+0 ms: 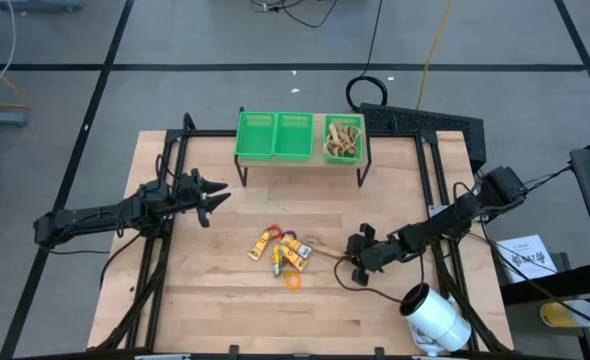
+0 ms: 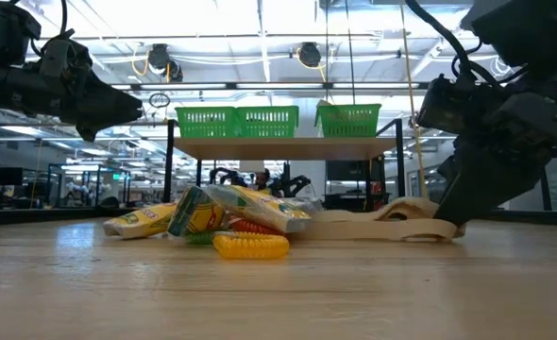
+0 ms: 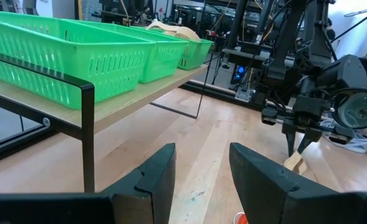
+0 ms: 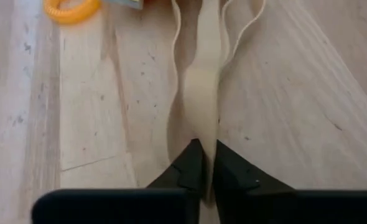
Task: Pick & Place Office Desk Supplies
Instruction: Put the brown rubber band into the right green bin on the shelf
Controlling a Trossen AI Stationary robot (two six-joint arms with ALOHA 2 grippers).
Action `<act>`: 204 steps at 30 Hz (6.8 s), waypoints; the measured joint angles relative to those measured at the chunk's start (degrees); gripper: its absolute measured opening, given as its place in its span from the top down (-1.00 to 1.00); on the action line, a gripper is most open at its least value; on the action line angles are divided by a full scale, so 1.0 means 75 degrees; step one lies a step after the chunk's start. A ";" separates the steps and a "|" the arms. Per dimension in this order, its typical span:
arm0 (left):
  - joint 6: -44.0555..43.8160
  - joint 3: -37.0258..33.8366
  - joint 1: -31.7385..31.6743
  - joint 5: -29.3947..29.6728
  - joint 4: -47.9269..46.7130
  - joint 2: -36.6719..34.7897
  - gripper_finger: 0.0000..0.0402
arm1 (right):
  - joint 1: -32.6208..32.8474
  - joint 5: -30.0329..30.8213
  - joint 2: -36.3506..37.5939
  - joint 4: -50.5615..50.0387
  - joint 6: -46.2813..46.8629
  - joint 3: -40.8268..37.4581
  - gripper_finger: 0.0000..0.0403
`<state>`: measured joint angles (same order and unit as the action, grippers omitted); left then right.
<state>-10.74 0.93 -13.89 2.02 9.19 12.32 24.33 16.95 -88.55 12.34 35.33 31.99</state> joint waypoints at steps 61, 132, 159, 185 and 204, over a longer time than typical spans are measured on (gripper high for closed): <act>0.0000 0.0000 0.0001 0.0002 0.0003 0.0000 0.21 | -0.0585 0.1329 0.0157 0.4826 -0.3486 0.0000 0.94; 0.0003 0.0000 0.0000 0.0000 0.0001 0.0003 0.21 | -0.6897 -0.0895 0.0813 -0.4722 -0.3477 0.5074 1.00; 0.0003 0.0000 0.0003 0.0003 0.0003 0.0003 0.21 | -0.7086 -0.0901 0.0491 -0.4513 -0.3554 0.5062 0.73; 0.0003 0.0000 0.0000 0.0003 0.0000 0.0003 0.21 | -0.7084 -0.0882 0.1931 -0.4343 -0.3829 0.5056 0.08; 0.0003 0.0000 0.0000 0.0003 0.0002 0.0005 0.21 | -0.6725 -0.1008 0.1938 -0.3270 -0.2457 0.4998 0.07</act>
<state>-10.72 0.93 -13.89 2.04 9.21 12.36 -26.11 9.39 -74.02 -12.19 16.91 69.47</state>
